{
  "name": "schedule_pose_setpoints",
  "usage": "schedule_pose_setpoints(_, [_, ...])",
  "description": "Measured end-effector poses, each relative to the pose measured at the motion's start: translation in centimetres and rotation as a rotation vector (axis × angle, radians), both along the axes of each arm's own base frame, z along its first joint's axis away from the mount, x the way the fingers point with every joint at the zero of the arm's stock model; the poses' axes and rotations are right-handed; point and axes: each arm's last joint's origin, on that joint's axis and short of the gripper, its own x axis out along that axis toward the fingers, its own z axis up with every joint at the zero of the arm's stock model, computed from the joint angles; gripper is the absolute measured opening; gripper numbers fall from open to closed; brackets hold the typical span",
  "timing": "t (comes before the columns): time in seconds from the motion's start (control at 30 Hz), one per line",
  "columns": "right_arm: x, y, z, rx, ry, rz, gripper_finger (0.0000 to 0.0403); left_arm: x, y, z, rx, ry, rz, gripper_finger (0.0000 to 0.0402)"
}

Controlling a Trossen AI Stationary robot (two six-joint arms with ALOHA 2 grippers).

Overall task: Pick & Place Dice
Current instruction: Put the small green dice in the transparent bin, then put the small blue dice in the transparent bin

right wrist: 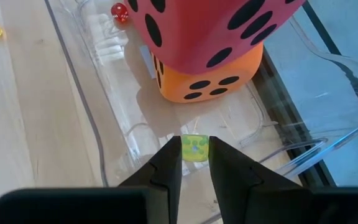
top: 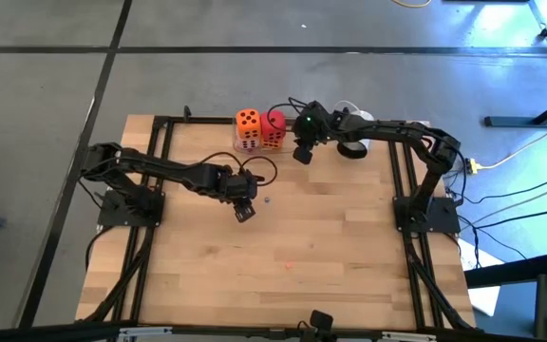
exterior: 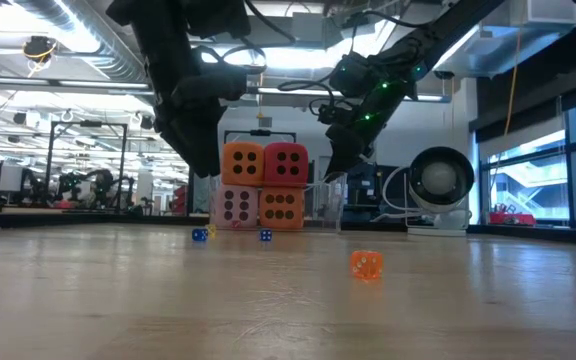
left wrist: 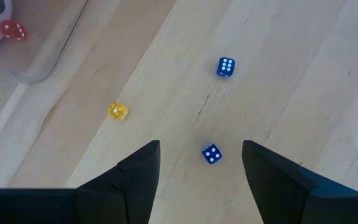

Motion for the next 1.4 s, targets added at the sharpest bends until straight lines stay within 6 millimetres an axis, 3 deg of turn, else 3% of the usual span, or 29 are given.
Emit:
schedule_pose_setpoints(0.27, [0.0,0.0,0.0,0.001,0.002,0.000,0.0083,0.0,0.0,0.0,0.005,0.001,0.000,0.0224])
schedule_pose_setpoints(0.6, [0.0,0.0,0.0,-0.007,0.006,-0.006,0.0147,-0.2,0.0,-0.1,0.007,0.022,0.002,0.0224])
schedule_pose_setpoints(0.83, [0.0,0.0,0.0,-0.008,0.004,-0.006,0.0169,-0.4,0.1,-0.2,0.023,0.059,-0.015,0.0224])
schedule_pose_setpoints(1.17, [0.0,0.0,0.0,-0.003,0.001,-0.014,0.0171,1.1,-0.1,-3.2,0.000,0.164,-0.226,0.0224])
schedule_pose_setpoints(1.4, [0.0,0.0,0.0,0.007,-0.005,-0.028,0.0171,1.5,0.4,-4.7,0.050,0.223,-0.154,0.0224])
